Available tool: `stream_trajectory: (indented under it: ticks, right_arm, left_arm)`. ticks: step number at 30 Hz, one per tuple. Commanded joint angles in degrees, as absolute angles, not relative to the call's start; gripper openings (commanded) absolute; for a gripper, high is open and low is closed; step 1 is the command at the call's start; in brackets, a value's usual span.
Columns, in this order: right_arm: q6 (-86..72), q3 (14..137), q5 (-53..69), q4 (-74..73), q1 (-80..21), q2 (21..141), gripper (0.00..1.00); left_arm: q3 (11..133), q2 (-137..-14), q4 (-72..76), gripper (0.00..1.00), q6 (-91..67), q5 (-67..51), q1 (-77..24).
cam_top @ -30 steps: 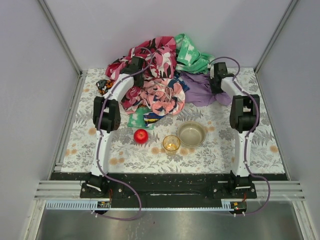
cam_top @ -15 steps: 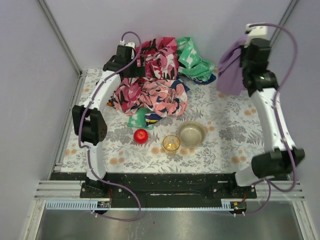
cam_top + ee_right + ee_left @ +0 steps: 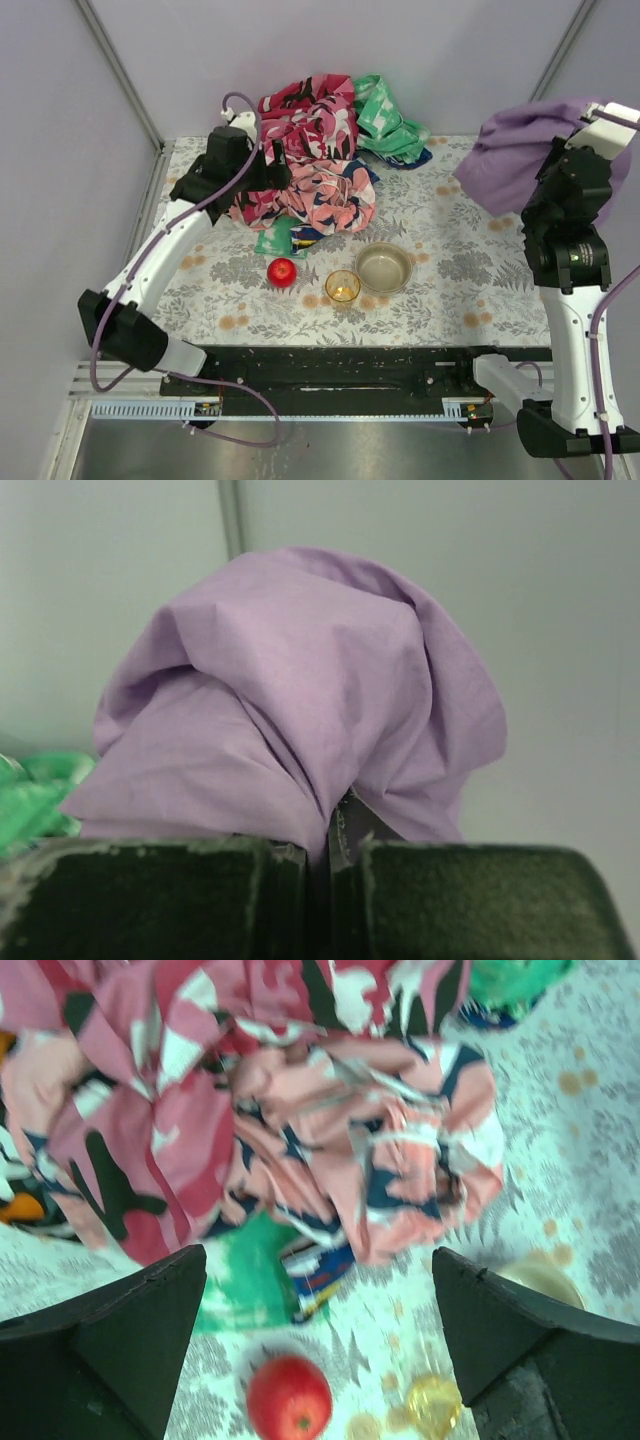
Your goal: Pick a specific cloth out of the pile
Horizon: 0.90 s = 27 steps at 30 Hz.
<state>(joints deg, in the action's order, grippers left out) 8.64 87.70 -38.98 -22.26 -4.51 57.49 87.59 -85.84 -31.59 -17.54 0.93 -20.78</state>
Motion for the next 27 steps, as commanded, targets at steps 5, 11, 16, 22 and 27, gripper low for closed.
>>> stream_trajectory:
  ticks: [5,11,16,22,27]
  right_arm:
    - [-5.88,71.3,-51.5,-30.23,-4.83,49.31,0.03]
    - [-9.48,62.6,-50.72,-28.75,-4.83,59.56,0.19]
    - [-17.03,61.52,-42.38,-26.88,-4.83,73.11,0.74]
    - [-19.78,66.35,-36.31,-27.69,-4.83,68.49,0.99]
    - [-19.34,65.66,-30.25,-25.14,-4.83,55.93,0.99]
  left_arm:
    - [67.7,-68.04,-25.84,0.99,-24.95,3.51,-23.38]
    - [60.21,-61.53,-27.86,0.99,-27.51,5.27,-23.47]
    - [59.41,-60.64,-29.09,0.99,-27.95,6.85,-23.55]
    - [60.12,-60.03,-30.23,0.99,-28.56,8.35,-23.47]
    - [60.03,-58.19,-30.85,0.99,-29.79,8.61,-23.47]
